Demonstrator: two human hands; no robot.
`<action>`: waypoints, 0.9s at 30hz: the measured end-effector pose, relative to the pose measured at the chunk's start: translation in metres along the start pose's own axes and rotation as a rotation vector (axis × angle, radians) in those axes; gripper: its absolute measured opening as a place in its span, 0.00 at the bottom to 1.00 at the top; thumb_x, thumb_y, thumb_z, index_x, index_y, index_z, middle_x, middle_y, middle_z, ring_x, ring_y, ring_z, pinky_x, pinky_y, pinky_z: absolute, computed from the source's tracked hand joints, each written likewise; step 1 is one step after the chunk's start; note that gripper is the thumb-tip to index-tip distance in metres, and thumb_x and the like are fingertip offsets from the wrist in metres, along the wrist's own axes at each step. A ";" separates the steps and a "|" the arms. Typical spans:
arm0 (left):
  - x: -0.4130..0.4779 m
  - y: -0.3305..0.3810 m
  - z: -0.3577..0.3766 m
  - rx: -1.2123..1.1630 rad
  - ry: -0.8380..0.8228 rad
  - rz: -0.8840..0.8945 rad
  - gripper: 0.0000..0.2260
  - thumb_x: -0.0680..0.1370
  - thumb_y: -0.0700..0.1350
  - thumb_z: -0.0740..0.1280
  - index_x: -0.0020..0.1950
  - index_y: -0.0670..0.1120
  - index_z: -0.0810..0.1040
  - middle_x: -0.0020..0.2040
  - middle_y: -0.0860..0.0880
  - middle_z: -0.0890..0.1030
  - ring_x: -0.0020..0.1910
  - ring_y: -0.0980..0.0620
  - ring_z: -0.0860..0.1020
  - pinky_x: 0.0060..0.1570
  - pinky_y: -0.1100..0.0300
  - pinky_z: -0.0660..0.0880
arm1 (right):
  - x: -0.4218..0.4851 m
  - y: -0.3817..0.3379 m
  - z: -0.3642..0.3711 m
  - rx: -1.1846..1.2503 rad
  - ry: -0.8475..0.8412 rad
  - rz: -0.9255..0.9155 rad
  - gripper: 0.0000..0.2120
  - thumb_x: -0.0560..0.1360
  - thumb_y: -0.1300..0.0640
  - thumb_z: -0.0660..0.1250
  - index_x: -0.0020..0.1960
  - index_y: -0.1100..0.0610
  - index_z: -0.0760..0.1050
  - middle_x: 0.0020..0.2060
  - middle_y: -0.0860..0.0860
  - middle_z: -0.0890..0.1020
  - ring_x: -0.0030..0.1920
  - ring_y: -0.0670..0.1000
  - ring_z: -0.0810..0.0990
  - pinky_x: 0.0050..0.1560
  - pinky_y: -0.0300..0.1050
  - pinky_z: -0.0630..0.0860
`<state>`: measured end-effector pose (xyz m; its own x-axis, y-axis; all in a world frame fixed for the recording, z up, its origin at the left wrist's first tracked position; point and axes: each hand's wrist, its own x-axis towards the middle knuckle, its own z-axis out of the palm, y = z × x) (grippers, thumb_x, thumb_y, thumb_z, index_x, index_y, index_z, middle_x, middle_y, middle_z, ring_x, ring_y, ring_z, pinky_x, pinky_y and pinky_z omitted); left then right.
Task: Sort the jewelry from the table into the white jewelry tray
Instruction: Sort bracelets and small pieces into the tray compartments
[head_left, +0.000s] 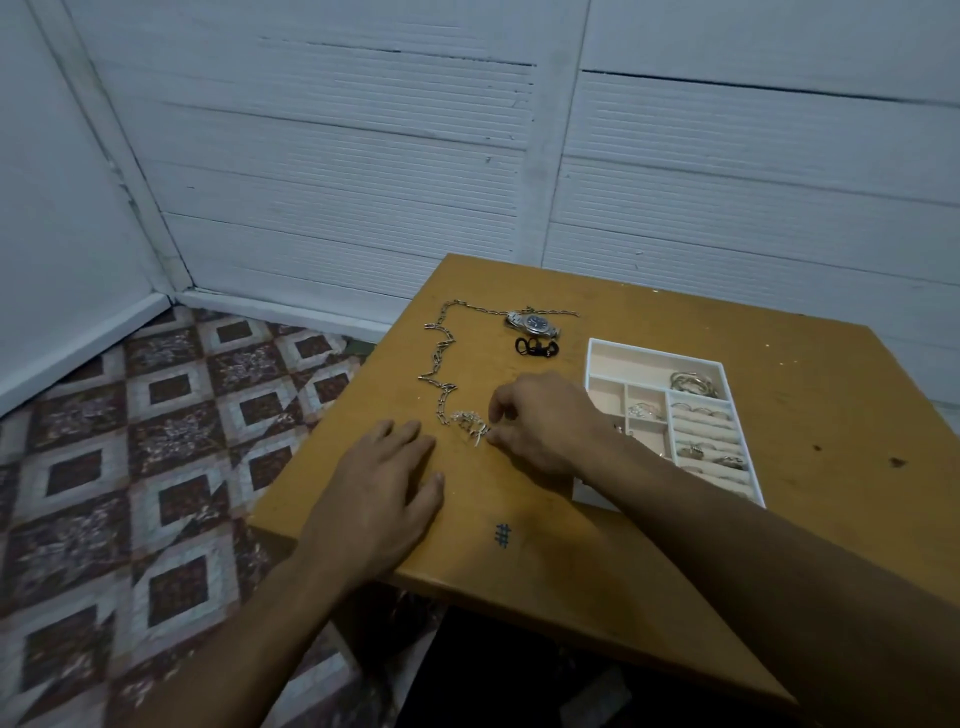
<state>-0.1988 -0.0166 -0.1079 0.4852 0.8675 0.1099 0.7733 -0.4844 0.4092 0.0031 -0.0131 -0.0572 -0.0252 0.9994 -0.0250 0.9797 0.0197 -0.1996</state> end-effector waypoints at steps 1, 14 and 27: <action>0.000 0.000 0.000 -0.001 -0.002 0.002 0.28 0.78 0.62 0.53 0.75 0.51 0.64 0.77 0.54 0.60 0.77 0.53 0.53 0.74 0.54 0.52 | 0.001 -0.001 0.001 0.008 -0.008 -0.002 0.08 0.75 0.46 0.68 0.51 0.48 0.79 0.51 0.49 0.80 0.55 0.52 0.75 0.56 0.53 0.75; -0.001 0.004 -0.001 0.019 0.000 -0.010 0.24 0.81 0.58 0.56 0.76 0.52 0.63 0.77 0.53 0.59 0.77 0.53 0.52 0.76 0.53 0.51 | -0.006 0.002 -0.011 0.267 -0.040 -0.014 0.02 0.74 0.56 0.66 0.44 0.52 0.73 0.44 0.50 0.79 0.47 0.52 0.76 0.48 0.49 0.76; 0.010 0.029 -0.012 -0.092 0.114 -0.007 0.17 0.80 0.53 0.61 0.68 0.52 0.72 0.68 0.55 0.73 0.67 0.56 0.67 0.65 0.60 0.62 | -0.032 0.012 -0.037 0.417 0.007 -0.030 0.03 0.75 0.58 0.68 0.46 0.54 0.74 0.44 0.51 0.80 0.45 0.51 0.78 0.44 0.45 0.75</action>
<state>-0.1770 -0.0207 -0.0842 0.4264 0.8807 0.2065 0.7332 -0.4702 0.4913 0.0227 -0.0433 -0.0226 -0.0502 0.9987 -0.0068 0.8139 0.0370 -0.5798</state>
